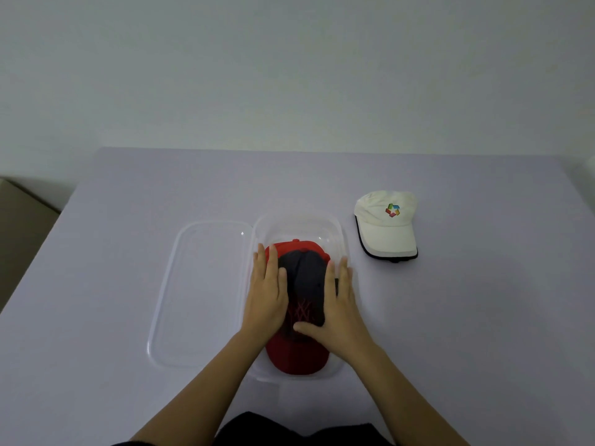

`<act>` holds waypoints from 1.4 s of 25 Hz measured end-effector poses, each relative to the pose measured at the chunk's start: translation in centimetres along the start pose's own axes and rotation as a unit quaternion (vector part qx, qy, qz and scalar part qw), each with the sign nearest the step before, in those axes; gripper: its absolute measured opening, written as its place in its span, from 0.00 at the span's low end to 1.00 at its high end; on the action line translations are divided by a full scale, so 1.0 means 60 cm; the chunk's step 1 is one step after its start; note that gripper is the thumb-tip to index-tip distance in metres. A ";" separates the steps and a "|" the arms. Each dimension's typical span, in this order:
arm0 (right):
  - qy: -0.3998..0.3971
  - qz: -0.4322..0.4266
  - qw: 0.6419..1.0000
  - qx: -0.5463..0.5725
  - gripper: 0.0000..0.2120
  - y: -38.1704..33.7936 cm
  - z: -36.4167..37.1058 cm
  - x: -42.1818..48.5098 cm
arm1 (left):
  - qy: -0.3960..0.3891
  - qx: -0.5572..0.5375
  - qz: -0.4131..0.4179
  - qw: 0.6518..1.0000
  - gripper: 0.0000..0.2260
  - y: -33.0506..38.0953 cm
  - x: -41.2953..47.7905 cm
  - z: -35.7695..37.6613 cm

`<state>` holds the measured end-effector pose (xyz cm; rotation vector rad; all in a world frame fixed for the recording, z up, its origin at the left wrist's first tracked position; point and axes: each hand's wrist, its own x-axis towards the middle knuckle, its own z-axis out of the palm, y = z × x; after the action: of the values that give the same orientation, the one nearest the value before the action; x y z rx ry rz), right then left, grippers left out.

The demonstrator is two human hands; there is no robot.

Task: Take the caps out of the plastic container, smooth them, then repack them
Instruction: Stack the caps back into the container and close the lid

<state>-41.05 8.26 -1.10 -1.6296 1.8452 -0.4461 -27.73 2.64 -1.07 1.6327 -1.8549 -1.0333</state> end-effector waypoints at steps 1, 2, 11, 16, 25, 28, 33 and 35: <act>0.025 -0.005 1.000 0.012 0.57 0.005 -0.015 0.001 | 0.007 0.001 0.014 1.000 0.23 0.019 0.010 -0.006; 0.050 -0.005 0.998 0.024 0.55 0.012 -0.030 0.005 | 0.011 0.003 0.031 0.999 0.23 0.038 0.023 -0.008; 0.163 0.174 0.969 0.058 0.56 0.189 -0.141 0.101 | -0.118 -0.030 0.057 0.991 0.30 0.194 0.235 0.093; 0.120 0.179 0.967 0.135 0.64 0.265 -0.145 0.147 | -0.219 -0.059 -0.040 0.973 0.39 0.201 0.337 0.176; 0.137 0.113 0.980 0.088 0.59 0.313 -0.094 0.156 | -0.352 -0.032 -0.066 0.933 0.12 0.188 0.391 0.237; 0.159 0.107 0.977 0.091 0.60 0.307 -0.098 0.149 | -0.377 -0.004 -0.044 0.925 0.08 0.214 0.388 0.226; 0.241 0.076 0.962 0.100 0.60 0.245 -0.140 0.137 | -0.380 -0.011 0.023 0.925 0.19 0.255 0.386 0.136; 0.268 0.067 0.953 0.121 0.59 0.205 -0.157 0.132 | -0.345 -0.020 0.049 0.937 0.18 0.262 0.381 0.074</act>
<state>-56.79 1.31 -3.63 -1.2847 2.1617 -1.0936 -45.32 -18.32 5.33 1.2110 -2.2827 -1.7424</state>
